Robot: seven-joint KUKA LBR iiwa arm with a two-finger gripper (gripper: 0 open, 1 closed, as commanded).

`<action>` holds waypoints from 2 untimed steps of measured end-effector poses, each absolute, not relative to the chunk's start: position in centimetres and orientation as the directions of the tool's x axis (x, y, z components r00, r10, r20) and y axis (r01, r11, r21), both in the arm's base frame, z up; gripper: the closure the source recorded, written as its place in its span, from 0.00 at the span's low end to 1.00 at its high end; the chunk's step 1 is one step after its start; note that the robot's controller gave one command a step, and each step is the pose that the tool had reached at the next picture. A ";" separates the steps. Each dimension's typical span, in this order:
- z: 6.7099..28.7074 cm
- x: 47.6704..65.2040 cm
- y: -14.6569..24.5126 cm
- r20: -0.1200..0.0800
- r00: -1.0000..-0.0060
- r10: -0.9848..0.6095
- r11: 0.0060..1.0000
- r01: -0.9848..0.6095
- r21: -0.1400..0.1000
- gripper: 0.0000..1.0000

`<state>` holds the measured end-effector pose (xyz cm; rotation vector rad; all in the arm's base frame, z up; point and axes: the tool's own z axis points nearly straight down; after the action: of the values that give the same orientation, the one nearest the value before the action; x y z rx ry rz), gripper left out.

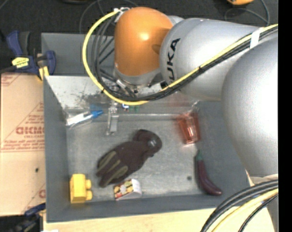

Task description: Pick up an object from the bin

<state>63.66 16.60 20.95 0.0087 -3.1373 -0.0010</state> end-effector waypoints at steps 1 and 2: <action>21.5 63.8 16.5 -0.004 -1.000 -0.003 1.000 -0.003 0.002 0.00; 15.9 61.7 14.2 -0.004 -0.991 -0.135 0.991 -0.135 0.000 0.00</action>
Offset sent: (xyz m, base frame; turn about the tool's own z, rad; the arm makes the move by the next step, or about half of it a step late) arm -0.0551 -0.0592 -0.1395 -0.3407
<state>61.67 14.20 15.95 0.2131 -3.1385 -0.0006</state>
